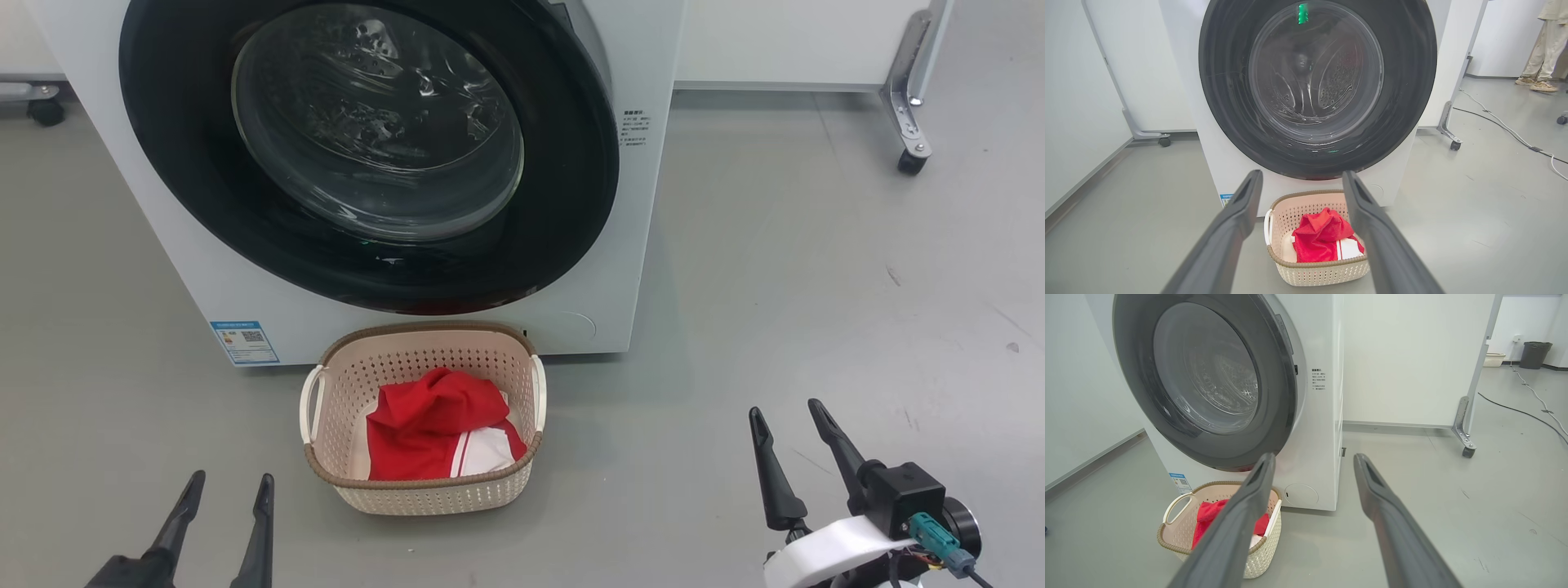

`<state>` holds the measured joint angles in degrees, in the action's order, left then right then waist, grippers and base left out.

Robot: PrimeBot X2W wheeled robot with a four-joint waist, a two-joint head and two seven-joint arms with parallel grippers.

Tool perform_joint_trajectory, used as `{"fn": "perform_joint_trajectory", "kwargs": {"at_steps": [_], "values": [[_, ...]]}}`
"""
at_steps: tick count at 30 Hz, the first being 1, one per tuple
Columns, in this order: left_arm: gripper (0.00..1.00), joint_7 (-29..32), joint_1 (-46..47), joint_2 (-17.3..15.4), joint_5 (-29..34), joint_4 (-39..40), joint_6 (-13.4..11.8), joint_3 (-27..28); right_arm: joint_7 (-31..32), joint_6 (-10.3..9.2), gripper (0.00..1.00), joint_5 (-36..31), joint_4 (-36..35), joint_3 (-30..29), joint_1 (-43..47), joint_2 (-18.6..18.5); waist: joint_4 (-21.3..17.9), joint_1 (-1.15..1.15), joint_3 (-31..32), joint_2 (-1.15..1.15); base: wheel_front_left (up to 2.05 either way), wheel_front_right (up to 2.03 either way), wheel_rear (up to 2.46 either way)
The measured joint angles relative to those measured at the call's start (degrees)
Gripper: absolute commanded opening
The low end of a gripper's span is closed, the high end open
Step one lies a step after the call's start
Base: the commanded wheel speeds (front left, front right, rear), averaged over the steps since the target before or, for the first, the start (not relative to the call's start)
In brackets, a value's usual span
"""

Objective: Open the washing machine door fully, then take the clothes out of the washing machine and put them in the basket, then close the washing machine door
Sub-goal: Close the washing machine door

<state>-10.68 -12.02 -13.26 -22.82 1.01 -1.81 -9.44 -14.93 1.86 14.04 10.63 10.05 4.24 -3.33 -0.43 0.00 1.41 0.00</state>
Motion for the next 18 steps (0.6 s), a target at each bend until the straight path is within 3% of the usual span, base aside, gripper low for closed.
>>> {"fn": "perform_joint_trajectory", "kwargs": {"at_steps": [18], "values": [[1.0,-0.76,-0.34,1.81,1.26,-0.09,-1.97,-0.68,0.0,0.01,1.0,-0.51,-0.69,-0.08,0.94,0.16,0.01,0.0,-0.05,0.0,0.0,0.0,0.0]]}}
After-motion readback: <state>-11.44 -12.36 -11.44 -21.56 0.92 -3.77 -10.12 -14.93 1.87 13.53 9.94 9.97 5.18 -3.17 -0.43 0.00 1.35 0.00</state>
